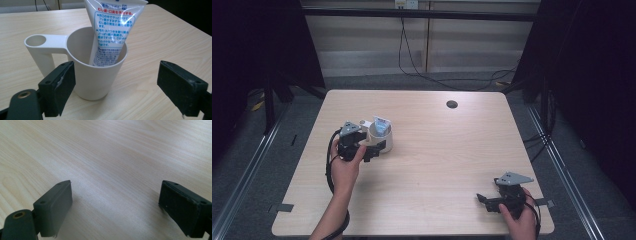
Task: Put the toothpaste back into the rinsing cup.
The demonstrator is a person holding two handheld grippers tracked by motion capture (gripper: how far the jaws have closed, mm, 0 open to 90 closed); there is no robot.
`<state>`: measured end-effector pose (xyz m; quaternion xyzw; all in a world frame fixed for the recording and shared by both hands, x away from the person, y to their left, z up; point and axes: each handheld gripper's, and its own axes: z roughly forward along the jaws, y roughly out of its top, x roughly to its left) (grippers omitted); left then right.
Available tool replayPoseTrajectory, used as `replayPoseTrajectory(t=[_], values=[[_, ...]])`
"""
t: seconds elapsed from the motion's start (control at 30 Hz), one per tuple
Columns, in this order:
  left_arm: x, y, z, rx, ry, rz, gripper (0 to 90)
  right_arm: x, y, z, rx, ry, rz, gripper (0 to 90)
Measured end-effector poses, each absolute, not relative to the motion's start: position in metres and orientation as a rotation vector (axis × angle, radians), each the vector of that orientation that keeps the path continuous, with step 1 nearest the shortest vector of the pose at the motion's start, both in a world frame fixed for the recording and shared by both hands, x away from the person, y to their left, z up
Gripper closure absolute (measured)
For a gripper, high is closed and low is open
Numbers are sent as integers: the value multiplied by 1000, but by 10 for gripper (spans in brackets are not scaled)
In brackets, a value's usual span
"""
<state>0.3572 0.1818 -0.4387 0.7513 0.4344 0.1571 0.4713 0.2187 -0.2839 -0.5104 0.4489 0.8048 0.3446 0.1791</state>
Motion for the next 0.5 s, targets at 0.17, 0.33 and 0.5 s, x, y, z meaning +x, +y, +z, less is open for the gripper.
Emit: replayPoseTrajectory(t=[0.17,0.33,0.5], values=[[354,185,-441,1846,1058,389,151,218,-284,-510,1272,2275,973,111],[350,188,-445,1848,1058,380,152,219,-284,-510,1267,2275,974,111],[345,189,-447,1858,1052,388,153,219,-284,-510,1268,2275,974,111]])
